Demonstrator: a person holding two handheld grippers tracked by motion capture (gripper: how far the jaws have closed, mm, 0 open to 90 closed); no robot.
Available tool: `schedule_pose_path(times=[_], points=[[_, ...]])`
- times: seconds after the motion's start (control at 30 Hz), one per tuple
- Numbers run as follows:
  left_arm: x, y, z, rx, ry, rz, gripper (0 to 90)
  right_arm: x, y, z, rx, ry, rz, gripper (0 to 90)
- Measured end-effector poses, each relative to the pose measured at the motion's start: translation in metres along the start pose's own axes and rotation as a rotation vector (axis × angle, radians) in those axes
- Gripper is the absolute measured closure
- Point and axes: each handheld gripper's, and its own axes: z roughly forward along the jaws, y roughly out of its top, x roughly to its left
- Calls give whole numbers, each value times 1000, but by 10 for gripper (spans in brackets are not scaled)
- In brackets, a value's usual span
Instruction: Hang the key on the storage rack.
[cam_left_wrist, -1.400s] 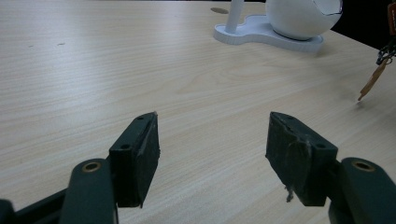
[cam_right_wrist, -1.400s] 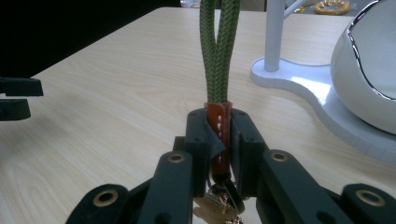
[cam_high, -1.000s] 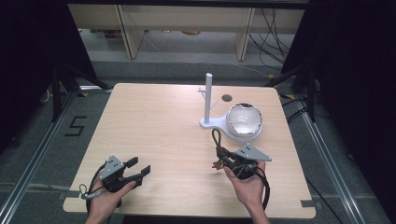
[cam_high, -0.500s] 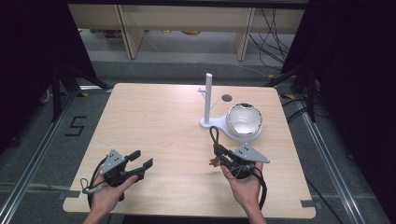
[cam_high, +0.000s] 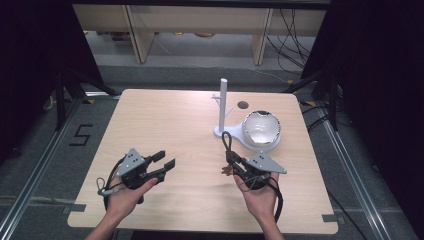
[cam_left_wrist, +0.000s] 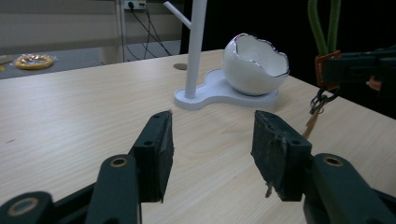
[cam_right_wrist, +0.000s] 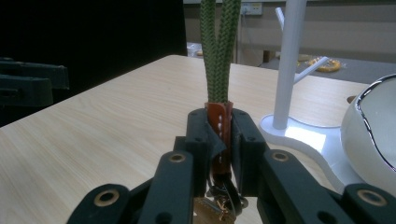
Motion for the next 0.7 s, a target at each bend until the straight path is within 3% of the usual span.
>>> schedule_pose_path(times=[0.27, 0.33, 0.37, 0.4, 0.57, 0.7], points=[[-7, 17, 14, -21, -32, 13, 516, 6, 3, 3, -12, 3, 2, 797], [-8, 19, 17, -25, -40, 7, 522, 5, 3, 4, -13, 8, -5, 797], [-9, 21, 19, -26, -48, 6, 528, 5, 4, 4, -23, -1, -33, 797], [-10, 24, 23, -27, -58, 1, 531, 6, 4, 5, -15, 9, -10, 797], [-14, 30, 32, -26, -93, -19, 538, 9, 5, 6, -17, 3, -18, 797], [-18, 35, 42, -34, -128, -46, 550, 11, 6, 9, -16, 26, -17, 798]])
